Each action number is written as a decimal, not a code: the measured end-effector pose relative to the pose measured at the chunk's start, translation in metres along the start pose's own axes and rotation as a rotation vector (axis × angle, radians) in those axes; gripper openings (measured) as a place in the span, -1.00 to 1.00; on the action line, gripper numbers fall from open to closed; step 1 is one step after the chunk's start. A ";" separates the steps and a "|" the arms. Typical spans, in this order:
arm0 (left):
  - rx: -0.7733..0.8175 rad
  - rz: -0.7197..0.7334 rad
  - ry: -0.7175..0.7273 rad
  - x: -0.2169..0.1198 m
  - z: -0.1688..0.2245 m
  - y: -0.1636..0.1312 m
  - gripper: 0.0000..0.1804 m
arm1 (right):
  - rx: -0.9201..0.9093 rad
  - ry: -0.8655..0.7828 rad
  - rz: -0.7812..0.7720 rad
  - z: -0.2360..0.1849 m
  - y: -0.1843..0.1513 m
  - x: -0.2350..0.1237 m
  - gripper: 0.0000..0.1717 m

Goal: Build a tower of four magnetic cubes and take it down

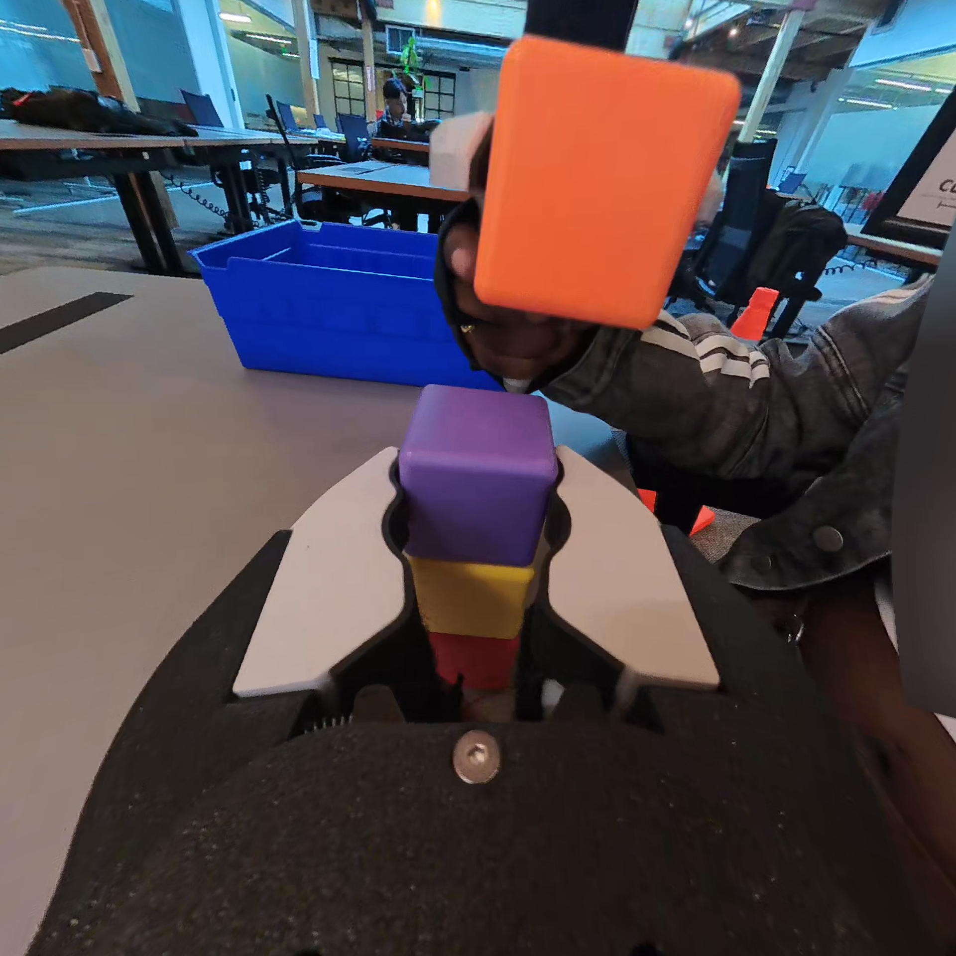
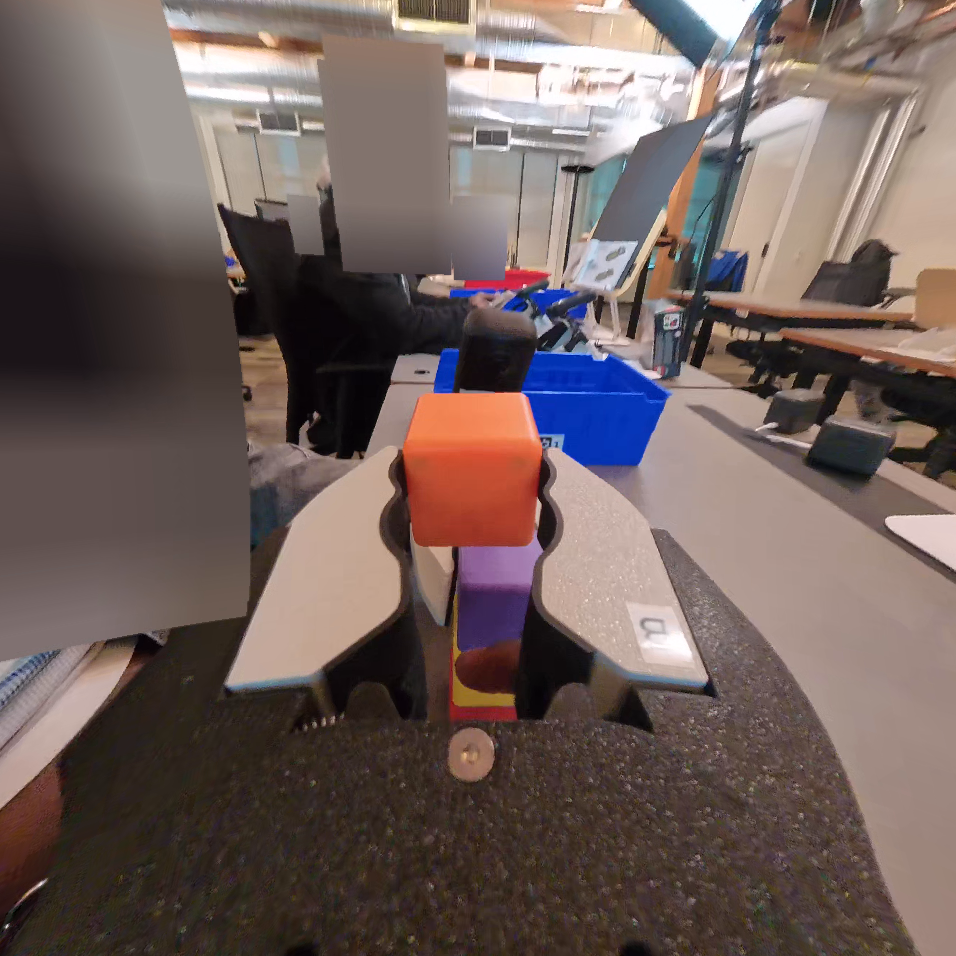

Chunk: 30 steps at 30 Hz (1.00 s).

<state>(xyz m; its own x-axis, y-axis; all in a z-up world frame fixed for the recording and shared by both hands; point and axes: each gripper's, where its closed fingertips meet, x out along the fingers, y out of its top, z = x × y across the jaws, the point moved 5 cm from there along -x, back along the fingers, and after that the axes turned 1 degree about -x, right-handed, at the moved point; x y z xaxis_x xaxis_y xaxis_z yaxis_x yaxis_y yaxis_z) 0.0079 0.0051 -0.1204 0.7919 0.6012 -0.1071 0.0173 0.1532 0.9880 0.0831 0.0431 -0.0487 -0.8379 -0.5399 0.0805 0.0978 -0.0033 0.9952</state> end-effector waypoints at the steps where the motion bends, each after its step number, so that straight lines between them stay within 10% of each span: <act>1: 0.003 -0.004 0.001 0.000 0.000 0.000 -0.44 | 0.002 0.004 -0.015 0.001 -0.002 0.002 -0.44; 23: 0.014 -0.025 -0.019 -0.002 0.003 -0.001 -0.42 | 0.033 0.047 -0.011 0.017 -0.030 0.011 -0.30; 26: 0.017 -0.070 -0.021 -0.014 0.003 0.007 0.24 | 0.026 0.020 -0.008 0.018 -0.022 0.005 0.17; 30: 0.084 0.226 0.017 -0.050 0.010 0.052 0.48 | -0.012 -0.041 0.043 0.016 0.000 -0.009 0.34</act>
<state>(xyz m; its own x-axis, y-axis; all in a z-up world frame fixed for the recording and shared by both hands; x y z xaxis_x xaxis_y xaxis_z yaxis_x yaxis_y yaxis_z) -0.0245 -0.0250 -0.0623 0.7710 0.6261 0.1165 -0.1076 -0.0522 0.9928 0.0824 0.0616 -0.0485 -0.8540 -0.5050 0.1254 0.1403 0.0086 0.9901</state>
